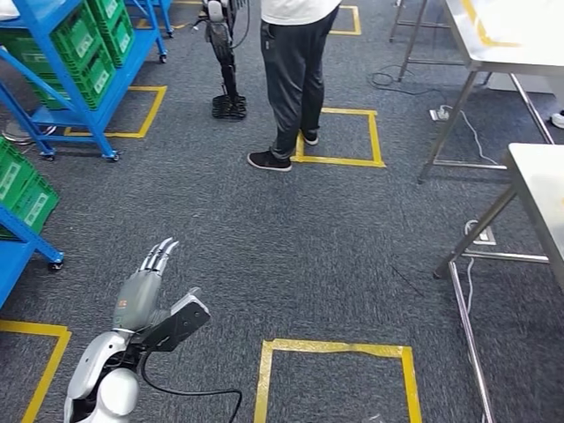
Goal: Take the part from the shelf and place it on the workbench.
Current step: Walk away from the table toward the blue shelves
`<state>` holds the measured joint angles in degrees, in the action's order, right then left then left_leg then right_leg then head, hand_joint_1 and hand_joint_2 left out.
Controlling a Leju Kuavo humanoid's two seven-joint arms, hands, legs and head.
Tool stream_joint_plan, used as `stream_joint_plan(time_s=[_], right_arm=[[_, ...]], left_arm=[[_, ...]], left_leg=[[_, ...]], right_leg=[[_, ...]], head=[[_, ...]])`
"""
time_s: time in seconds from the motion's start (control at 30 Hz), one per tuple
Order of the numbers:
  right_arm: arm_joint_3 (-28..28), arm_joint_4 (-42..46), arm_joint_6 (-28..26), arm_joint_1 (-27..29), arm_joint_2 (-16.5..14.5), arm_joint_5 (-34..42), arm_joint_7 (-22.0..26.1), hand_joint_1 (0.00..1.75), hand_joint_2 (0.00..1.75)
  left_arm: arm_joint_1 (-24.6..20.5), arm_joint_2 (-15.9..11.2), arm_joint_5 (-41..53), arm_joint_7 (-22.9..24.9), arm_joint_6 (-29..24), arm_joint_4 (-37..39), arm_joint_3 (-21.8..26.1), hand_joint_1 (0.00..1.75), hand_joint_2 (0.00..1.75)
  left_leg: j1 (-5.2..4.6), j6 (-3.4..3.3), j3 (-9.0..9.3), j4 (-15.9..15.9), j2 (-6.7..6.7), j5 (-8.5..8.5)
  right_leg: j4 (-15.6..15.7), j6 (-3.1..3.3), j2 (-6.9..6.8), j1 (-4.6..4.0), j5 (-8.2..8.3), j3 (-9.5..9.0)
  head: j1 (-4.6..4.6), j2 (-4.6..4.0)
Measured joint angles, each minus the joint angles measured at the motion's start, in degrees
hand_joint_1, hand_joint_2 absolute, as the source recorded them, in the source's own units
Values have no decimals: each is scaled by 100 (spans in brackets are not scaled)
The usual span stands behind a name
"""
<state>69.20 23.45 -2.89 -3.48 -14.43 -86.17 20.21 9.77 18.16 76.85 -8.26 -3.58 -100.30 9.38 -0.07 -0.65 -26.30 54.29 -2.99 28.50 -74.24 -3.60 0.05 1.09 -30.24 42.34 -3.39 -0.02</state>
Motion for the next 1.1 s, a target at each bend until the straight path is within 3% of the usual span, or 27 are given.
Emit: stream_joint_plan(time_s=[0.03, 0.1, 0.17, 0.23, 0.3, 0.37, 0.43, 0.47, 0.5, 0.53, 0.6, 0.63, 0.67, 0.7, 0.77, 0.83, 0.9, 0.97, 1.0, 1.03, 1.1], right_arm=[[3, 0, -1, 8, 1, -1, -1, 0, 0], [7, 0, -8, 17, 2, -2, 2, 0, 0], [8, 0, -16, 11, 1, -6, 4, 0, 0], [8, 0, -25, -7, -1, -14, 9, 0, 0], [9, 0, -34, -16, -1, -18, 18, 0, 0], [10, 0, -37, -23, -1, -19, 24, 0, 0], [10, 0, -37, -26, -2, -20, 25, 0, 0], [10, 0, -37, -28, -2, -20, 25, 0, 0], [10, -1, -37, -30, -4, -21, 25, 0, 0], [10, -1, -38, -33, -7, -21, 25, 0, 0], [10, -2, -43, -38, -15, -21, 25, 0, 0], [10, -2, -48, -39, -16, -21, 25, 0, 0], [11, -1, -52, -38, -16, -21, 24, 0, 0], [13, -1, -56, -38, -16, -21, 24, 0, 0], [16, 0, -61, -50, -19, -21, 24, 0, 0], [15, -1, -61, -66, -27, -21, 26, 0, 0], [15, -2, -61, -60, -31, -21, 26, 0, 0], [16, -2, -63, -43, -31, -15, 23, 0, 0], [17, -2, -63, -38, -31, -5, 19, 0, 0], [19, -1, -60, -39, -31, 10, 12, 0, 0], [25, 16, -24, -45, -31, 51, -10, 0, 0]], left_arm=[[8, 0, 3, -4, -10, -1, -1, 0, 0], [18, 0, 15, -21, -65, 1, -7, 0, 0], [26, -1, 34, -43, -146, -4, -29, 0, 0], [35, -4, 48, -59, -200, -15, -60, 0, 0], [41, -9, 47, -74, -229, -22, -75, 0, 0], [42, -13, 44, -92, -259, -25, -83, 0, 0], [43, -13, 40, -110, -298, -23, -87, 0, 0], [49, -13, 33, -119, -318, -22, -87, 0, 0], [57, -13, 22, -130, -337, -18, -87, 0, 0], [67, -13, 1, -140, -358, -13, -87, 0, 0], [81, -13, -99, -160, -409, 0, -82, 0, 0], [85, -10, -167, -168, -432, 8, -79, 0, 0], [94, -6, -233, -175, -451, 15, -73, 0, 0], [105, -2, -276, -180, -466, 22, -64, 0, 0], [128, 8, -315, -186, -486, 30, -44, 0, 0], [135, 16, -326, -187, -501, 31, -31, 0, 0], [136, 19, -356, -187, -501, 36, -29, 0, 0], [137, 18, -610, -135, -435, 54, -13, 0, 0], [140, 17, -920, -72, -360, 69, 25, 0, 0], [147, 19, -1350, 6, -282, 91, 96, 0, 0], [144, 26, -2305, 50, -171, 188, 391, 0, 0]], left_leg=[[-3, 6, 80, 3, -96, 45], [5, 39, 211, 33, -264, 154], [37, 97, 211, 60, -403, 237], [73, 162, 144, 78, -474, 234], [65, 223, -44, 363, -252, 173], [40, 276, -514, 1040, 81, 279], [40, 312, -1075, 1694, 200, 558], [47, 327, -1260, 1832, 214, 599], [56, 341, -1349, 1801, 225, 509], [66, 354, -1322, 1584, 254, 285], [77, 374, -1079, 839, 509, -270], [82, 364, -973, 513, 667, -436], [81, 342, -910, 301, 781, -526], [78, 306, -898, 213, 804, -536], [74, 218, -884, 200, 644, -561], [85, 137, -859, 193, 482, -573], [81, 79, -845, 191, 333, -567], [58, 50, -836, 193, 159, -556], [49, 47, -826, 194, 67, -550], [46, 52, -810, 195, -27, -544], [50, 83, -773, 198, -188, -522]], right_leg=[[264, 22, 39, -9, 185, -32], [1049, 77, 296, -6, 750, -200], [1519, 116, 504, -6, 1072, -289], [1602, 166, 428, -29, 1038, -319], [1657, 239, 298, -33, 992, -399], [1712, 293, 162, -35, 930, -501], [1727, 314, -7, -44, 848, -582], [1727, 314, -86, -43, 804, -626], [1727, 307, -158, -40, 761, -678], [1727, 291, -224, -34, 716, -738], [1713, 234, -339, -38, 626, -864], [1695, 199, -393, -53, 575, -909], [1679, 161, -453, -71, 522, -936], [1667, 127, -523, -84, 472, -960], [1658, 55, -619, -68, 380, -1023], [1390, 11, -420, -38, 164, -971], [649, 6, -123, -37, -234, -631], [-39, 27, -27, -48, -469, -257], [-101, 44, -11, -51, -418, -191], [80, 67, 11, -53, -251, -243], [883, 105, 208, -40, 190, -582]], head=[[4, 0], [24, -1], [43, -1], [47, 0], [37, 0], [25, 0], [20, 0], [19, 0], [18, 0], [18, 0], [9, 0], [-1, 0], [-8, 0], [-13, 0], [-4, 0], [17, 0], [44, 0], [52, 0], [52, 0], [52, 0], [56, 0]])
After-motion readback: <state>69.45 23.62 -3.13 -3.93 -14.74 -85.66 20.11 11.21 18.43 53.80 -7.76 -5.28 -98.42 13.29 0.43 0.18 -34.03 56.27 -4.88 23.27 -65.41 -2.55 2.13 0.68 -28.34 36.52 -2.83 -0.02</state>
